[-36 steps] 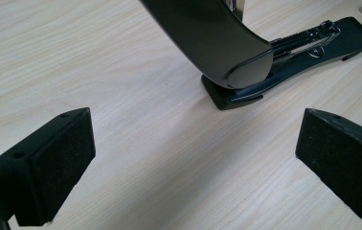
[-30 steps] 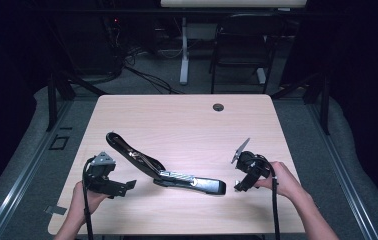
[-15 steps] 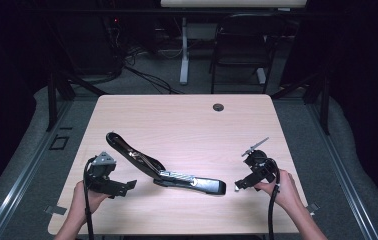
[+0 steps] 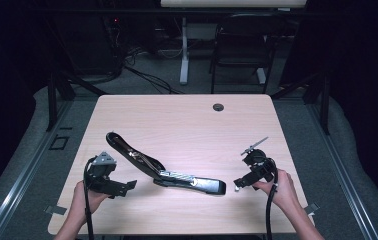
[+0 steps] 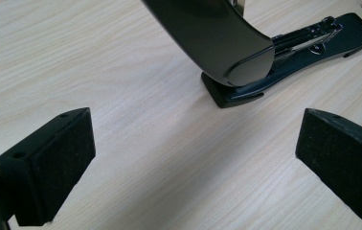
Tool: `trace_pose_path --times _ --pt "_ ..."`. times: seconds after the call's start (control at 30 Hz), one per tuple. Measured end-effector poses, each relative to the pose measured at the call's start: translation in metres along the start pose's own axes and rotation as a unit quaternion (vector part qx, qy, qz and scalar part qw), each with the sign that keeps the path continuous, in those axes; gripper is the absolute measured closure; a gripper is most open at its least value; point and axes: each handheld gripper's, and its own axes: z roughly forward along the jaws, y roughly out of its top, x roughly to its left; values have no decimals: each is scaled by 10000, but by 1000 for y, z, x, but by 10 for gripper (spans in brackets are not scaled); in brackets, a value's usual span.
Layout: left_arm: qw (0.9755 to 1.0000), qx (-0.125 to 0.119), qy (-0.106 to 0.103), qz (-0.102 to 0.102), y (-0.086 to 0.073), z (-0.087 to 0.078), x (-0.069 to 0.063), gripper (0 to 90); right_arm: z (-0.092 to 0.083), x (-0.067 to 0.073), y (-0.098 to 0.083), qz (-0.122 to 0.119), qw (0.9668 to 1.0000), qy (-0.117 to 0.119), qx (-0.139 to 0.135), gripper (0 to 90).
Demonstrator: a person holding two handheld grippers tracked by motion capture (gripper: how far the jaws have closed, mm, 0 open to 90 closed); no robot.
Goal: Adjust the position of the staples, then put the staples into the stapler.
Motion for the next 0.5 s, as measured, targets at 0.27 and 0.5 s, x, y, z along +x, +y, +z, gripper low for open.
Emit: trace_pose_path --times 0.27,0.5 --pt "10000 -15 11 17 0 1 -1 1 1 -2 0 25 9999 -87 103 150" --pt "10000 17 -1 34 1 1 0 1 8 -2 3 131 9994 -261 205 244"
